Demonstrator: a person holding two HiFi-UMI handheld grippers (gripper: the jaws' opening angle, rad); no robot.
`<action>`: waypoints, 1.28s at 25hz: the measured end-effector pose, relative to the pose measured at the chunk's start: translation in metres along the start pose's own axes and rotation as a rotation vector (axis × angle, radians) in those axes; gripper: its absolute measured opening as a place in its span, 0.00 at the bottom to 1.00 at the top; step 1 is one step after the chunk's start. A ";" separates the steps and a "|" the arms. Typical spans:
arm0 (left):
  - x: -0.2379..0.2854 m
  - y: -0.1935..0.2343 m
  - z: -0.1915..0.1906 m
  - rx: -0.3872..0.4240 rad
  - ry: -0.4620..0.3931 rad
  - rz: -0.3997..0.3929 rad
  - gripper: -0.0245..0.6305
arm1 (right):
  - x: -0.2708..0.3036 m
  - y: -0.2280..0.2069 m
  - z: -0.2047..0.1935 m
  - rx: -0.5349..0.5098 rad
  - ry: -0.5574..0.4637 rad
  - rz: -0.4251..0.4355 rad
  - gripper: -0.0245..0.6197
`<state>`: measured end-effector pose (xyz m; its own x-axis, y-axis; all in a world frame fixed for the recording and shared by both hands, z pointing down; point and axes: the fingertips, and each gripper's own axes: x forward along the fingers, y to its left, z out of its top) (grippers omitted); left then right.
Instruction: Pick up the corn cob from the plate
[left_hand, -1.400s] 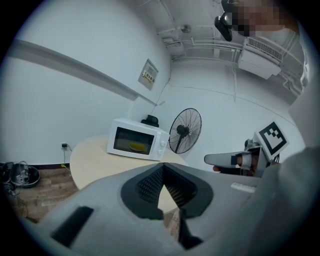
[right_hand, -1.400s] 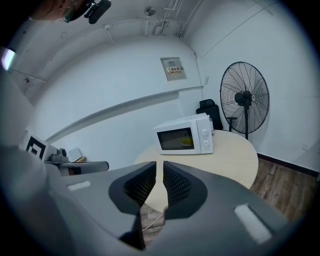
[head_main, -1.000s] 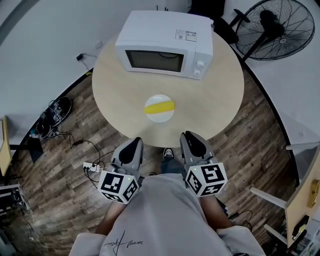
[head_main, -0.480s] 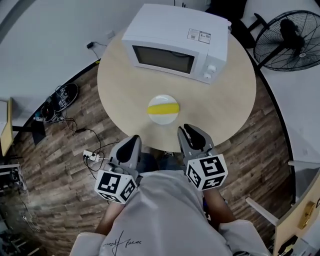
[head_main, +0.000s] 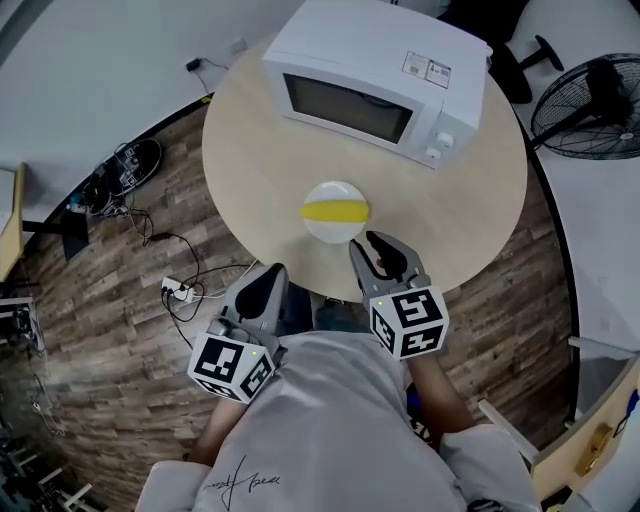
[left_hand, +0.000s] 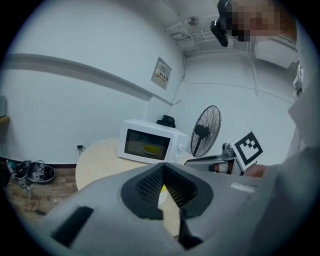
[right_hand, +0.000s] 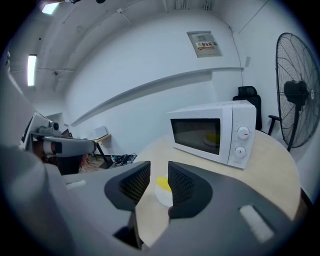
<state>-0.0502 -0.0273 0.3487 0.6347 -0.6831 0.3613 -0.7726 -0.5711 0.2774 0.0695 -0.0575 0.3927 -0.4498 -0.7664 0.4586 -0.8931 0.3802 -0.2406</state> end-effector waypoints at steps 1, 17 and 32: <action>0.001 0.002 0.000 -0.004 0.000 0.001 0.03 | 0.005 -0.001 -0.001 -0.010 0.012 0.001 0.23; 0.017 0.045 0.006 -0.030 0.047 0.005 0.03 | 0.068 -0.006 -0.017 -0.029 0.138 0.041 0.28; 0.020 0.059 0.001 -0.071 0.078 -0.017 0.03 | 0.104 -0.015 -0.040 -0.149 0.278 0.060 0.33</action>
<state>-0.0834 -0.0752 0.3721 0.6467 -0.6344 0.4235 -0.7627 -0.5467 0.3456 0.0359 -0.1226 0.4779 -0.4685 -0.5773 0.6688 -0.8476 0.5073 -0.1559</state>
